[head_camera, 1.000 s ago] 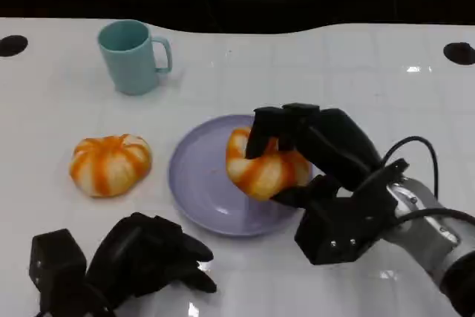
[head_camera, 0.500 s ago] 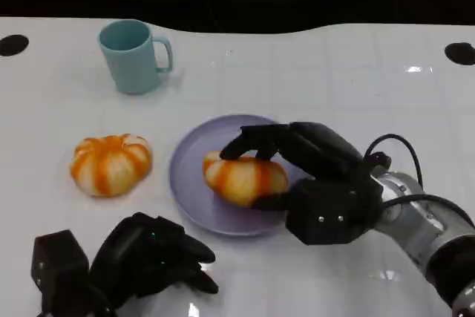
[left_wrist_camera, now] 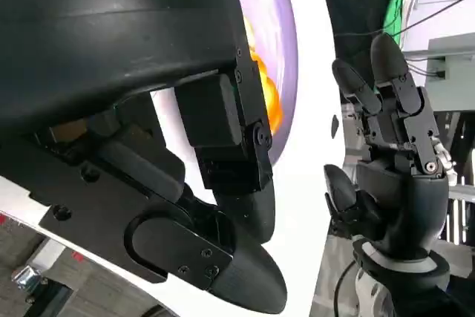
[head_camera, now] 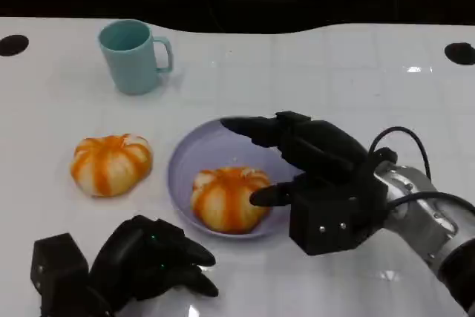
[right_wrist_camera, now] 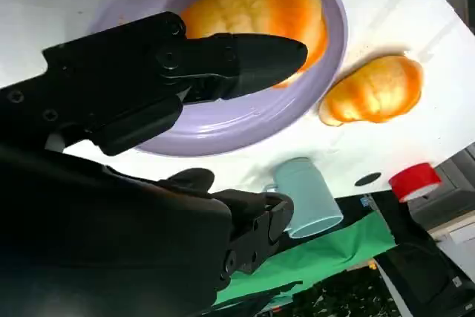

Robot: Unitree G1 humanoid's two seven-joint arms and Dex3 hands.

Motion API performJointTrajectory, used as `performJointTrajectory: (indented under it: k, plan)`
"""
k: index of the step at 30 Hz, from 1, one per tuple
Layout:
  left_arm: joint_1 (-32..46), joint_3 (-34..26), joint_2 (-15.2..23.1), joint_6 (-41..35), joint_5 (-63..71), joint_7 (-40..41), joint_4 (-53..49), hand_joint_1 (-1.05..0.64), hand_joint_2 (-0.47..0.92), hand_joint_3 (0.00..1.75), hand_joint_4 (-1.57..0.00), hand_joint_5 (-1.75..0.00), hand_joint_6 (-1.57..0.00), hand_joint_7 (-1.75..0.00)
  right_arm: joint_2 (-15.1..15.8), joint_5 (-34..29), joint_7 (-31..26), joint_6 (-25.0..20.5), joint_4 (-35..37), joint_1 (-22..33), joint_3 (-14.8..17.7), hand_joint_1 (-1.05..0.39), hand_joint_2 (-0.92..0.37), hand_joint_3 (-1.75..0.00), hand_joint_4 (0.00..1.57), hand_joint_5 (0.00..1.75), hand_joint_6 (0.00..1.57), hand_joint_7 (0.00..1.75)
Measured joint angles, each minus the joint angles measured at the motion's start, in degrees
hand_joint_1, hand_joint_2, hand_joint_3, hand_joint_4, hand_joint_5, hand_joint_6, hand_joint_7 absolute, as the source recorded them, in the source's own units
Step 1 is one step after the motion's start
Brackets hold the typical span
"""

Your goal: Grasp the bread from the table and place it into the plate.

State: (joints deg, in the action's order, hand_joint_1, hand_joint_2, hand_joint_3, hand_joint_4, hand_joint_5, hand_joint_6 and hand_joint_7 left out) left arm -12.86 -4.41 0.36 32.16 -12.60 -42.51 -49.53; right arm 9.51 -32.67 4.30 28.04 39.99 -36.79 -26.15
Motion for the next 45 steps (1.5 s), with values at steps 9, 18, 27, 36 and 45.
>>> performJointTrajectory:
  k: [9,18,27,36,45]
  plan:
    - [0.0,0.0,-0.1,-0.3,-0.2,0.0,0.1,-1.05,0.79,0.00,-1.57,-0.19,-1.54,0.00,2.2,4.8,2.2,2.3,-6.1,5.5,3.1,-0.77,-0.92,-0.32,0.29,0.67,0.41,0.18]
    - [0.2,0.0,-0.1,-1.3,-0.4,0.0,0.7,-1.05,0.79,0.00,-1.57,-0.19,-1.54,0.00,2.4,10.7,-0.6,10.2,-9.7,13.9,7.8,-0.59,-0.92,-0.16,0.59,1.68,0.60,0.85]
    - [0.3,0.0,-0.1,-1.8,-0.3,0.0,0.8,-1.05,0.79,0.00,-1.57,-0.20,-1.55,-0.01,2.5,23.3,4.4,12.6,-16.4,25.2,12.4,-0.46,-0.92,-0.12,0.68,1.75,0.47,1.72]
    - [0.4,0.3,-0.1,-1.8,0.0,0.7,1.2,-1.05,0.80,0.01,-1.57,-0.21,-1.55,0.00,4.3,31.9,11.0,8.7,-25.8,35.5,16.1,-0.33,-0.91,-0.10,0.76,1.75,0.57,1.75]
    - [0.3,0.3,-0.3,-1.8,0.0,0.6,1.2,-1.05,0.80,0.00,-1.56,-0.20,-1.54,0.00,5.0,35.8,14.4,1.1,-36.1,45.6,18.7,-0.30,-0.91,-0.09,0.77,1.75,0.59,1.75]
